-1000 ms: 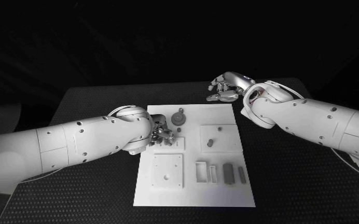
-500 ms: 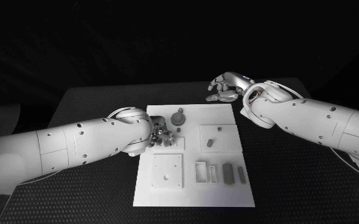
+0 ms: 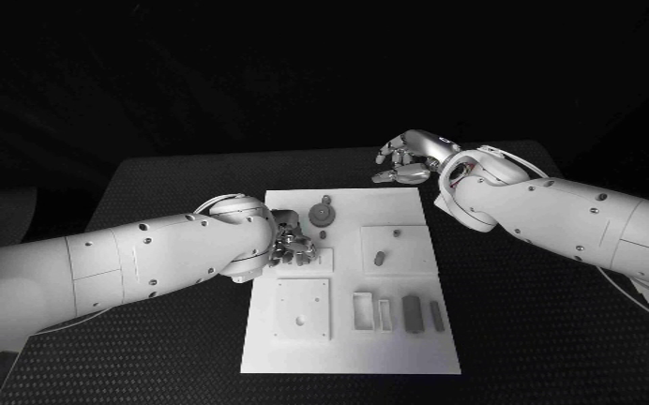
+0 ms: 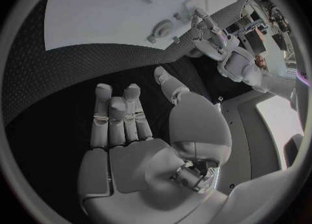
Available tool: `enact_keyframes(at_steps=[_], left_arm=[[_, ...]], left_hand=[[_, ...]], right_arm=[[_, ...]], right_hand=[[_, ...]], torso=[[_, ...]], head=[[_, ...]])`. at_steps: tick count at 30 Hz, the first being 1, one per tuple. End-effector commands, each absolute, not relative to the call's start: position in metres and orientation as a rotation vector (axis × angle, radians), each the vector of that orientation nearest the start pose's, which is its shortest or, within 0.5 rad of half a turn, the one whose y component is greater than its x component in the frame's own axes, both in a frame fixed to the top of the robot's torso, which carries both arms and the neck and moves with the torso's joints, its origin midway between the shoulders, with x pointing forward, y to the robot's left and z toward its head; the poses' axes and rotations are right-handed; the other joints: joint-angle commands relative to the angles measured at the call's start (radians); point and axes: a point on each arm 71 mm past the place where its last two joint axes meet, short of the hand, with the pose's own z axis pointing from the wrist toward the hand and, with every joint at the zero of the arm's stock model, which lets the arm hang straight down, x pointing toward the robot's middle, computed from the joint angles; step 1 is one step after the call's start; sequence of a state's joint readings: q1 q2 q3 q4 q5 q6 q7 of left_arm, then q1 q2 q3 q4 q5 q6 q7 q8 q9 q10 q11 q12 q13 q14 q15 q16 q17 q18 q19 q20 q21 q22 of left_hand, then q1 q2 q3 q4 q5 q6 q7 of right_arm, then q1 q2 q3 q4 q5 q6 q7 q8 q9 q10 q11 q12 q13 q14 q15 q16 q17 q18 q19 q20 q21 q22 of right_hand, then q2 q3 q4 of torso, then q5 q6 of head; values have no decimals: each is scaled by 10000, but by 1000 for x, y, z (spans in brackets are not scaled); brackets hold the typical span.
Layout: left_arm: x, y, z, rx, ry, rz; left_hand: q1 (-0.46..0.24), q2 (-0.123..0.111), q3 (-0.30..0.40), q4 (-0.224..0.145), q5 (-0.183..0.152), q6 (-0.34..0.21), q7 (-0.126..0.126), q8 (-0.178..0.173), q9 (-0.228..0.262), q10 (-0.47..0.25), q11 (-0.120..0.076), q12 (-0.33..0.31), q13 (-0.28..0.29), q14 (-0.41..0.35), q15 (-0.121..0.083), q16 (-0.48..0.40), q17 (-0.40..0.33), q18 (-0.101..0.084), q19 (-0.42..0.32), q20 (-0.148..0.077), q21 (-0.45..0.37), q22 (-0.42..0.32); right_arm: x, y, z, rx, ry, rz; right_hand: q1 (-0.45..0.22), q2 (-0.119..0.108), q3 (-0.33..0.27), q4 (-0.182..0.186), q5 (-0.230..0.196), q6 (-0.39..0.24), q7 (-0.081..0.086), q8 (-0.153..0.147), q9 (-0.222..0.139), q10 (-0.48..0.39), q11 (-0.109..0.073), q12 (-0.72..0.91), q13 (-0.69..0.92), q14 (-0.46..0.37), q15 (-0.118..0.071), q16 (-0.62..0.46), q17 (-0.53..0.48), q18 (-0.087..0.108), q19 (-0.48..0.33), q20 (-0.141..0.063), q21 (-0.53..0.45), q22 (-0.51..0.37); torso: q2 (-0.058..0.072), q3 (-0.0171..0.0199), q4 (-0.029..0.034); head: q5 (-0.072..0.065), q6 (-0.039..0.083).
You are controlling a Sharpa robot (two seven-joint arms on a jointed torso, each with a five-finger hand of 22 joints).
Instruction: Assemble the parts on the task board
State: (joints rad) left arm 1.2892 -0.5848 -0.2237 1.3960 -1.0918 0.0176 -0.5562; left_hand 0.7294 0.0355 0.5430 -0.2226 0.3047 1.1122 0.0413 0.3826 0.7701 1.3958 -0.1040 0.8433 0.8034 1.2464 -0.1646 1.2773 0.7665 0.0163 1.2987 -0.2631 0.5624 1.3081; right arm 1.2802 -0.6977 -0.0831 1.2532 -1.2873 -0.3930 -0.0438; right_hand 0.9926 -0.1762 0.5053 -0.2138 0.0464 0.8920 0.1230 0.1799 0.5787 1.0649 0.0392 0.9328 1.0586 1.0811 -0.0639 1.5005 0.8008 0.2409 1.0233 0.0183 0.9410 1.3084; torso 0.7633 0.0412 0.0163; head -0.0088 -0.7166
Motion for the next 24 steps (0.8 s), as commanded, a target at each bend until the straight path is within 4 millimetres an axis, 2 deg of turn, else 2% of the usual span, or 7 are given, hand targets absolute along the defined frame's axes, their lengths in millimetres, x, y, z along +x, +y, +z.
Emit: enact_keyframes(at_steps=[1, 3, 5, 7, 10, 13, 24], left_arm=[[482, 126, -251, -180, 23174, -3975], [482, 127, -251, -235, 23145, -3949], [483, 130, -251, -297, 23129, -3904], [483, 132, -251, -339, 23111, -3888], [484, 133, -251, -383, 23082, -3890], [484, 135, -251, -415, 23053, -3912], [485, 144, -250, -600, 23010, -3836]], left_hand=[[-204, -68, -32, 125, -167, 1299, -543, -74, 11, -139, -161, 76, -23, -197, -138, 68, -49, 167, -7, -70, 59, 195], [-353, -269, -78, 274, -1145, 1303, -570, -95, 28, -152, -159, 95, -48, -224, -155, 120, -125, 187, -15, -89, 58, 188], [-531, -532, -109, 472, -1702, 1306, -569, -123, 41, -167, -169, 112, -79, -249, -170, 173, -207, 197, -33, -97, 47, 182], [-734, -806, -173, 643, -2518, 1308, -566, -144, 56, -174, -186, 131, -102, -272, -186, 222, -274, 208, -50, -104, 34, 179], [-990, -1108, -308, 785, -2565, 1300, -558, -146, 77, -186, -180, 139, -107, -295, -184, 251, -299, 205, -59, -98, 31, 178], [-1289, -986, -939, 424, -2563, 1257, -572, -133, 165, -221, -194, 170, -93, -364, -203, 336, -339, 246, -122, -120, 38, 195], [-1322, -941, -1127, 195, -2562, 1265, -591, -130, 210, -221, -214, 193, -93, -376, -230, 395, -386, 275, -116, -131, 41, 185]], right_arm=[[544, -208, -169, -89, 15903, 6277], [544, -208, -169, -93, 15903, 6280], [544, -208, -169, -110, 15910, 6295], [544, -208, -169, -127, 15897, 6314], [544, -208, -169, -126, 15892, 6310], [544, -207, -169, -133, 15888, 6321], [544, -208, -169, -124, 15888, 6305]], right_hand=[[-8, 61, -66, 7, 34, -216, 300, 31, -15, -32, 4, 56, -11, 3, -33, 13, -10, 209, 24, -58, -41, 139], [-9, 61, -66, 7, 34, -216, 300, 31, -15, -33, 4, 56, -11, 2, -32, 13, -11, 209, 24, -58, -42, 139], [-13, 56, -69, 7, 33, -217, 300, 31, -16, -33, 5, 56, -13, 2, -32, 12, -11, 209, 23, -57, -42, 139], [-15, 55, -70, 7, 34, -218, 301, 30, -17, -33, 5, 57, -14, 2, -32, 12, -11, 209, 23, -57, -42, 139], [-15, 53, -71, 6, 34, -219, 301, 30, -17, -34, 5, 57, -15, 2, -31, 12, -12, 209, 22, -57, -43, 139], [-18, 49, -73, 5, 34, -221, 302, 29, -18, -34, 6, 58, -16, 1, -31, 12, -12, 209, 21, -57, -44, 139], [-25, 50, -75, 8, 34, -227, 303, 27, -21, -34, 7, 60, -21, 2, -29, 12, -13, 209, 21, -56, -45, 139]], torso=[[-2, 4, 1], [-4, 5, 2], [-4, 6, 3], [-3, 2, -4], [-3, 3, -9], [2, 0, -11], [-5, 0, 1]], head=[[-5, -3], [-4, 2], [-8, 4], [-2, 9], [-4, 11], [-15, 6], [-15, 6]])
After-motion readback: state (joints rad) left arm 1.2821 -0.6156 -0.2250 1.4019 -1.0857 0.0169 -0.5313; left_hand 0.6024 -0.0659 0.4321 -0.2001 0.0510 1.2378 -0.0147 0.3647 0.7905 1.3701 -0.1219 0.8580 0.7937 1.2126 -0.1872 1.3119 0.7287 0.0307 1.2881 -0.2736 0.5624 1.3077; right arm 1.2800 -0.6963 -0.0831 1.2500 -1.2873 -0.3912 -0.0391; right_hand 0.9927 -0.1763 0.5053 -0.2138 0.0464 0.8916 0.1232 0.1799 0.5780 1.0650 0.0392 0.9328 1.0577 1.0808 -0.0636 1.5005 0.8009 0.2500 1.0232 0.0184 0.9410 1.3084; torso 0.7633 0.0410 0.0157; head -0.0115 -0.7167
